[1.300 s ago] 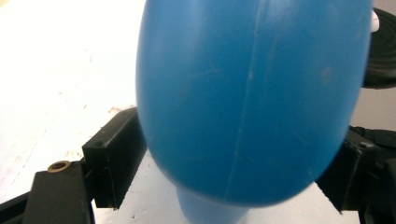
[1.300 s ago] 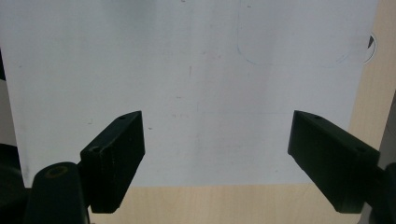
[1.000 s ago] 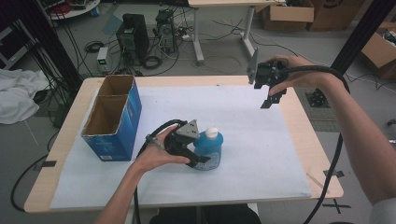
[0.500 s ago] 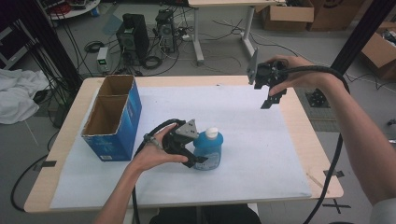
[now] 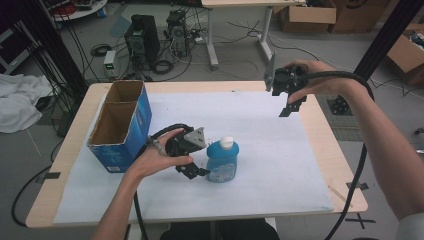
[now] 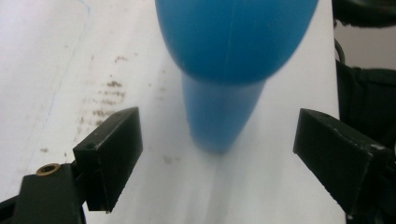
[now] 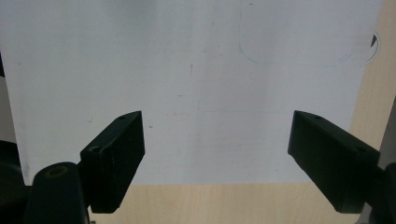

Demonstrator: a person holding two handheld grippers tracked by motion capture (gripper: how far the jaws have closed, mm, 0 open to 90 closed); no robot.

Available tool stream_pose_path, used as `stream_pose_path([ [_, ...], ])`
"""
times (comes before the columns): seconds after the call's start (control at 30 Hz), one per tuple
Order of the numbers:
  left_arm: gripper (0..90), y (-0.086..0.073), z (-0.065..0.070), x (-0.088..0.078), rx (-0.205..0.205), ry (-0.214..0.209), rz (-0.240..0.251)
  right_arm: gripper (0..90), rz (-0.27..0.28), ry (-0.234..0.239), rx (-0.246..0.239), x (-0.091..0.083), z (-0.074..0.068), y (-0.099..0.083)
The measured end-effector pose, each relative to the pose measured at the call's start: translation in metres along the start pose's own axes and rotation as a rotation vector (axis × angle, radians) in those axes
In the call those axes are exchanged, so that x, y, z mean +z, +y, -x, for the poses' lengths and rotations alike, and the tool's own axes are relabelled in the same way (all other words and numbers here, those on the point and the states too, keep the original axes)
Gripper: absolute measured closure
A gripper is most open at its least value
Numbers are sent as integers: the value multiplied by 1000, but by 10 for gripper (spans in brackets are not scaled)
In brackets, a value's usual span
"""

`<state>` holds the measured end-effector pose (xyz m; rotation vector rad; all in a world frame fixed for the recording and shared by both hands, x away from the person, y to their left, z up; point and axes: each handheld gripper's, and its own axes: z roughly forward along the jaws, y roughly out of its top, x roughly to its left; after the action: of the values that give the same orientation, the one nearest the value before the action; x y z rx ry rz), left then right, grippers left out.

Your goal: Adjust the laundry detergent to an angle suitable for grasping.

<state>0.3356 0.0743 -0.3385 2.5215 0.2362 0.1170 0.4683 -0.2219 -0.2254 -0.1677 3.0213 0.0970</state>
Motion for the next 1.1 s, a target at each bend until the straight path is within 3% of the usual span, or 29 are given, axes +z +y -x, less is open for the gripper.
stream_pose_path([
  [0.2, 164, 1, -8, -7, 6, -2, -97, 187, 0, -1, -2, -1, -1, 1],
  [0.47, 165, 6, -26, -17, 8, 11, -181, 187, -5, -1, -7, 0, -2, 1],
  [0.77, 166, 8, -47, -9, -14, 11, -232, 187, -10, 0, -11, 1, -3, 3],
  [1.1, 166, 15, -62, -2, -13, -6, -234, 187, -11, -1, -24, 2, -4, 8],
])
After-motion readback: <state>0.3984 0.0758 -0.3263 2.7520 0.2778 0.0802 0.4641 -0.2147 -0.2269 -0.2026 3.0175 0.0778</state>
